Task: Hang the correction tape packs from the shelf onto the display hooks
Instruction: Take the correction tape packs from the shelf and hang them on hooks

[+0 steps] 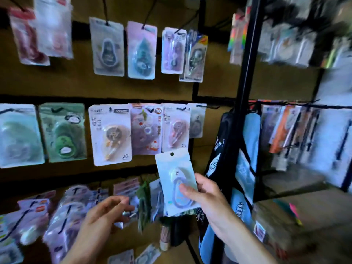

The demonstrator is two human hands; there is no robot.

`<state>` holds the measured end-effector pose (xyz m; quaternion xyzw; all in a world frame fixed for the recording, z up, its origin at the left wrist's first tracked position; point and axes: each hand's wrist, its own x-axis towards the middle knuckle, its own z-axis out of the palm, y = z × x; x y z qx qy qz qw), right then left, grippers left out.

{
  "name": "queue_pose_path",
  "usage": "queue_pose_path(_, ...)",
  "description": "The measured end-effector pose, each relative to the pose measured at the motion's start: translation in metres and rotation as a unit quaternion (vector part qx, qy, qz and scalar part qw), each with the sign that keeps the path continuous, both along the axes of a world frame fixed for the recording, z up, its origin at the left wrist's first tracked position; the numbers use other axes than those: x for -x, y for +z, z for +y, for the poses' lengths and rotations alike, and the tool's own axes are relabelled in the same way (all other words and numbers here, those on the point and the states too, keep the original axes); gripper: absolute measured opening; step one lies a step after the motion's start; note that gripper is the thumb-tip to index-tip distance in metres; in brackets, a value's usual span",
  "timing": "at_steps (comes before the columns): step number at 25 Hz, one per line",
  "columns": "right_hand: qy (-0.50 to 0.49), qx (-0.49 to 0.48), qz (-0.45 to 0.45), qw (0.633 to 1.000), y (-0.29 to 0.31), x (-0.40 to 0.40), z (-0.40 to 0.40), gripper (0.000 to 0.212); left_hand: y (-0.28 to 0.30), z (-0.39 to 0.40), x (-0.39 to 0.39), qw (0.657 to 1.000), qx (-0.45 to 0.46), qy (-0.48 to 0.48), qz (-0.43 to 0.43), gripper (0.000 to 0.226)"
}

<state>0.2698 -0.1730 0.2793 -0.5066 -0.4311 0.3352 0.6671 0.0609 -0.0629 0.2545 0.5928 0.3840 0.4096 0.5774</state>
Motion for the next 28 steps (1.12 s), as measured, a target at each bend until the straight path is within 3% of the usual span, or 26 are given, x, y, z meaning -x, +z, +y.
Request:
queue_pose_path(7,-0.059,-0.052,0.06,0.995,-0.012,-0.049,-0.007,0.032,0.0,-0.001,-0.04,0.999,0.032,-0.006,0.042,0.014)
queue_pose_path(12,-0.129,-0.151,0.094,0.975,0.039,-0.091,0.016,0.047,-0.004,-0.001,-0.055,0.998,0.04,0.006,0.054,0.009)
queue_pose_path(15,-0.149,-0.175,0.057,0.971,0.066,-0.108,0.031,0.037,-0.005,0.0,-0.061,0.997,0.044,0.007,0.063,0.008)
queue_pose_path(18,-0.16,-0.162,0.045,0.973,0.072,-0.112,0.039,0.024,-0.009,0.0,-0.064,0.996,0.052,-0.007,0.067,0.009)
queue_pose_path(28,-0.203,-0.081,0.057,0.974,0.077,-0.115,0.05,0.017,-0.018,-0.002,-0.057,0.994,0.04,-0.025,0.098,0.009)
